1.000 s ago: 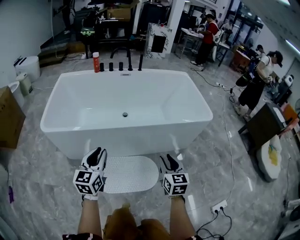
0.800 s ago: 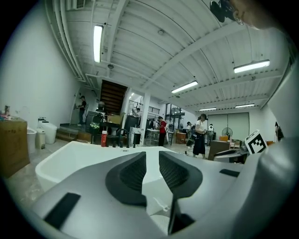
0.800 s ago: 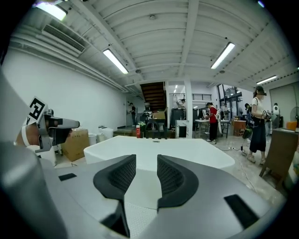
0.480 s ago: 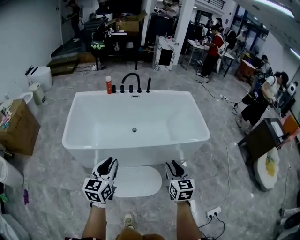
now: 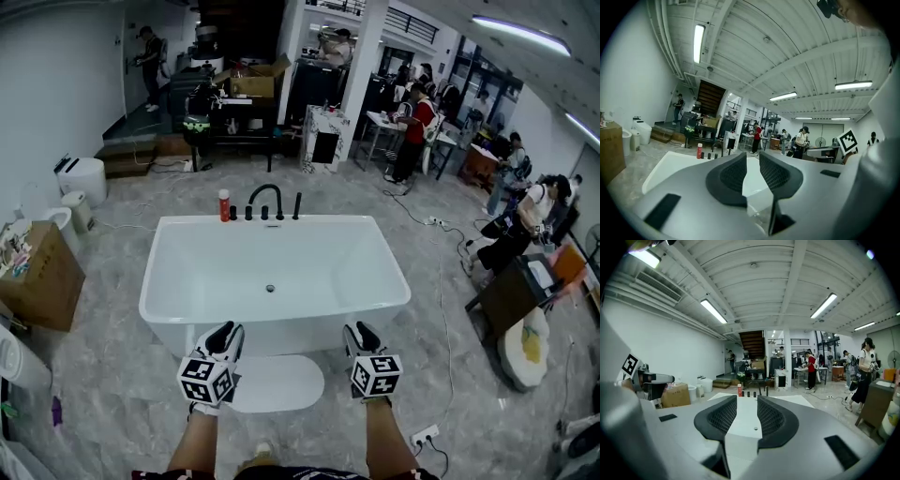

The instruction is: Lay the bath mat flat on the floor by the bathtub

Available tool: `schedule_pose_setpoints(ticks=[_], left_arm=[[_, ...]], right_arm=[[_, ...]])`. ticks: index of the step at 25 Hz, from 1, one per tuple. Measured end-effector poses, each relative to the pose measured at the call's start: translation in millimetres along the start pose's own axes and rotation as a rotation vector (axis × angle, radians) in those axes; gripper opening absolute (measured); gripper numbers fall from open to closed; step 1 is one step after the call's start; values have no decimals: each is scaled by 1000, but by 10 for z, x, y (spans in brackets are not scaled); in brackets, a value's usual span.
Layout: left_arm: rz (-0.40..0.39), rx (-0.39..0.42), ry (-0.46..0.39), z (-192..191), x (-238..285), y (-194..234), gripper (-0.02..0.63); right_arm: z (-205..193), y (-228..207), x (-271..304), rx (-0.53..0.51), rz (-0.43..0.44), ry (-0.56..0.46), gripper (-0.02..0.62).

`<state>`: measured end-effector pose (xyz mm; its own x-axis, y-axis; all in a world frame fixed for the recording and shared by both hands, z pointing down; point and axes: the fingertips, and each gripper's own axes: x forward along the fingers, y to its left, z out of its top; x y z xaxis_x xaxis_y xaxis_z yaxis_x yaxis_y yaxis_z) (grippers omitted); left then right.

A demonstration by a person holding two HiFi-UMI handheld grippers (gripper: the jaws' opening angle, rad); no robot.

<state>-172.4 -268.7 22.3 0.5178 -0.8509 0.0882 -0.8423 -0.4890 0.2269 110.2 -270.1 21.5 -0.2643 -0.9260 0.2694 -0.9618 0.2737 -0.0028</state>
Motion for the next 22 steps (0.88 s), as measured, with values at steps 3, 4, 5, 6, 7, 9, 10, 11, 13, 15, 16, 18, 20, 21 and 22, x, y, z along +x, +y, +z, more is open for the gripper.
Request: schedule_pose_setpoints(ticks=[3,4,5,6,7,9,10,11,13,15,16,18,20,21,22], left_arm=[[-14,20,-31,141,-40,-85,97],[-16,31,-42,182,-75,-126,97],[-17,38,-53,213,-114,-167,97],[-17,38,-63,226,-156,-210,97],[-16,30,-69,213,-201,-256,97],[-7,14,-73,152,-304,-362,97],[0,13,-74,130,-363,-425,97],[6,16,-75,114,-429,-497,97],[15,28,-79,97,-561,-655,97],[22,38,-83,113,-665,-811,97],[25,43,-86,131,-709,-888,97],[28,51,-90,149,-804,-1050,97],[31,64,-92,149,-905,-1214,97],[33,70,-97,164,-957,-1293,97],[36,71,-104,185,-1015,-1369,97]], right_arm=[[18,36,-117,27,5,3,158],[14,63,-162,33,12,5,156],[17,90,-207,34,21,4,156],[24,112,-254,30,28,0,157],[24,124,-308,24,33,-4,158],[10,125,-430,22,39,-15,158],[8,126,-496,26,43,-21,156],[8,129,-570,30,49,-26,156],[4,124,-744,29,59,-35,156],[7,88,-920,36,65,-47,156],[9,65,-1001,44,68,-53,156],[0,21,-1154,66,71,-64,156],[22,-2,-1296,96,70,-83,152],[59,7,-1367,101,73,-94,150],[96,26,-1444,96,78,-102,149]])
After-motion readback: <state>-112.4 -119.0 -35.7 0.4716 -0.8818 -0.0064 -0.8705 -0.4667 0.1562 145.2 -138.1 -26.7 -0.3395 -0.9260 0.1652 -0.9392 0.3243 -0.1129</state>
